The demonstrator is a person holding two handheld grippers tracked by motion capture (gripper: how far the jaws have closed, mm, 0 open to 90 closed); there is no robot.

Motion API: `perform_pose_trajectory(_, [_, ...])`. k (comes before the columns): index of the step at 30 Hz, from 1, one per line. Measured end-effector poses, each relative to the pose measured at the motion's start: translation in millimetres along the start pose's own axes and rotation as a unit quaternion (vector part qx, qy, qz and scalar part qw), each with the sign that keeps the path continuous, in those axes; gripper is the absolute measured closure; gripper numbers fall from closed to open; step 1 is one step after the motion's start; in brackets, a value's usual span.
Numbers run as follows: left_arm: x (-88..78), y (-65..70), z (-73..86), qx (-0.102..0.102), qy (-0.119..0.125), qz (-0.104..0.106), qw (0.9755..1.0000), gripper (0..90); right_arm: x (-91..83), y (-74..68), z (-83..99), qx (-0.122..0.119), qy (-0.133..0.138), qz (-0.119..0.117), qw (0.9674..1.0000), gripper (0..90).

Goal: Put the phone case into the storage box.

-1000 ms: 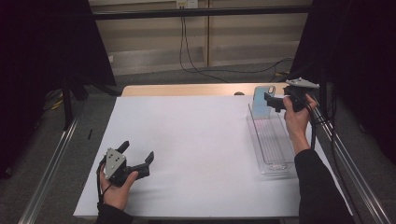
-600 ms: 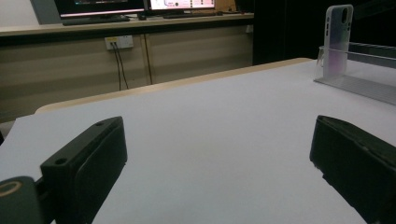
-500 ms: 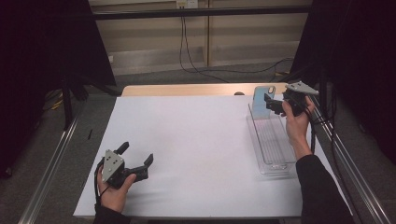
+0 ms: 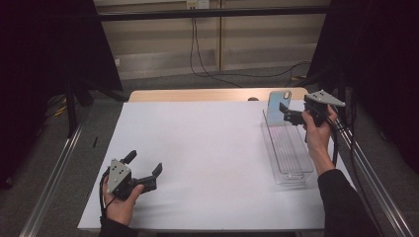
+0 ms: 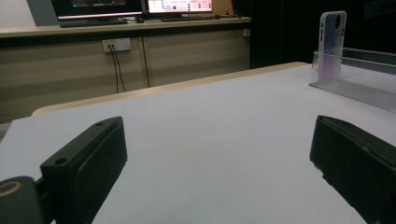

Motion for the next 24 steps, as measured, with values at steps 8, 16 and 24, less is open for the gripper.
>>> perform_pose_trajectory(8, [-0.8,2.7,-0.8,0.0,0.003,0.004,1.0,4.0,-12.7,-3.3,-0.5,-0.007,0.014,-0.005,0.9999,0.0])
perform_pose_trajectory(16, [-1.6,6.3,-1.7,-0.003,0.006,0.013,0.9999,4.0,-23.9,-3.6,7.0,-0.01,0.022,-0.01,0.9997,0.6])
perform_pose_trajectory(24, [-2.2,8.9,-1.2,-0.004,0.003,0.015,0.9999,4.0,-31.8,-2.3,17.9,-0.016,0.019,-0.01,0.9996,0.2])
Point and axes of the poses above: each handheld gripper's, and its own axes: x roughly forward along the jaws, z roughly out of its underside, y roughly to its right, the point moved 1 cm from there along x, roughly forward along the jaws, and after that the axes turned 8 degrees about -y, right-handed, at the moved point
